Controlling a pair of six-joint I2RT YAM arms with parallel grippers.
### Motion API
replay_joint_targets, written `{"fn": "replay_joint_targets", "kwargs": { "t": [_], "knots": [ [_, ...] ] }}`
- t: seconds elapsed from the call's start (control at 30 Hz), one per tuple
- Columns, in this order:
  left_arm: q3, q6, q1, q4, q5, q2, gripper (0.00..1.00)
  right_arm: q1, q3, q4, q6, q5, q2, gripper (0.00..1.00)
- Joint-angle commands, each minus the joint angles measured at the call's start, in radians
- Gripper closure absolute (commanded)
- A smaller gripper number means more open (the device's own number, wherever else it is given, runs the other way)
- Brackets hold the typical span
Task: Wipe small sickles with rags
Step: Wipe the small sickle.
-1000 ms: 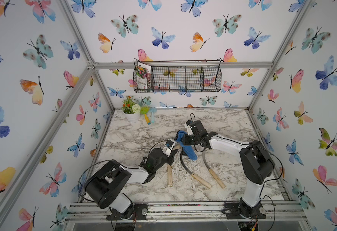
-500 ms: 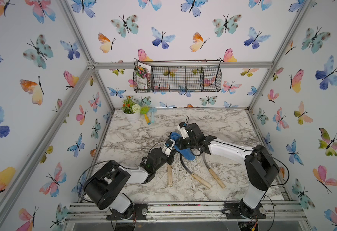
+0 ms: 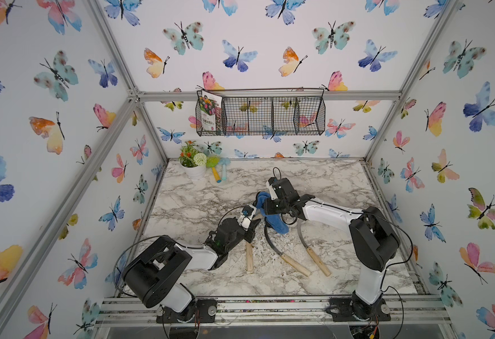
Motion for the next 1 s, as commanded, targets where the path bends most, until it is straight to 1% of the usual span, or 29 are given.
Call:
{"fn": "replay_joint_targets", "kwargs": {
  "t": [0.0, 0.17, 0.27, 0.37, 0.4, 0.43, 0.5, 0.57, 0.63, 0.7, 0.73, 0.83, 0.9, 0.97],
  "knots": [
    [0.027, -0.026, 0.003, 0.082, -0.026, -0.015, 1.00, 0.002, 0.007, -0.125, 0.008, 0.075, 0.015, 0.98],
    [0.008, -0.031, 0.005, 0.116, -0.038, -0.031, 1.00, -0.003, -0.016, -0.126, 0.016, 0.166, -0.047, 0.98],
    [-0.005, -0.045, 0.002, 0.116, -0.062, -0.062, 1.00, -0.029, -0.025, -0.123, 0.024, 0.178, -0.089, 0.98],
    [0.019, -0.095, 0.008, 0.020, -0.208, -0.094, 1.00, -0.081, -0.034, -0.150, 0.052, 0.172, -0.152, 0.98],
    [0.002, -0.090, 0.020, 0.020, -0.158, -0.119, 1.00, -0.096, -0.048, -0.148, 0.062, 0.180, -0.180, 0.98],
    [-0.029, -0.070, 0.026, 0.066, -0.091, -0.137, 1.00, -0.108, -0.061, -0.147, 0.069, 0.193, -0.209, 0.98],
    [-0.097, -0.010, 0.013, 0.166, -0.016, -0.170, 1.00, -0.129, -0.093, -0.140, 0.087, 0.228, -0.271, 0.98],
    [-0.138, 0.019, -0.001, 0.238, -0.061, -0.180, 1.00, -0.146, -0.116, -0.138, 0.107, 0.259, -0.322, 0.98],
    [-0.125, 0.019, -0.003, 0.216, -0.109, -0.168, 1.00, -0.166, -0.130, -0.139, 0.123, 0.279, -0.356, 0.98],
    [-0.083, 0.027, -0.004, 0.155, -0.126, -0.128, 1.00, -0.193, -0.125, -0.161, 0.141, 0.296, -0.369, 0.98],
    [-0.076, 0.032, -0.004, 0.159, -0.136, -0.109, 1.00, -0.205, -0.117, -0.176, 0.148, 0.308, -0.366, 0.98],
    [-0.116, 0.068, -0.007, 0.273, -0.184, -0.070, 1.00, -0.245, -0.061, -0.250, 0.160, 0.385, -0.331, 0.98],
    [-0.164, 0.092, -0.009, 0.371, -0.183, -0.063, 1.00, -0.260, -0.013, -0.294, 0.153, 0.489, -0.293, 0.98],
    [-0.192, 0.126, -0.013, 0.430, -0.160, -0.054, 1.00, -0.267, 0.020, -0.281, 0.091, 0.573, -0.250, 0.98]
  ]
}}
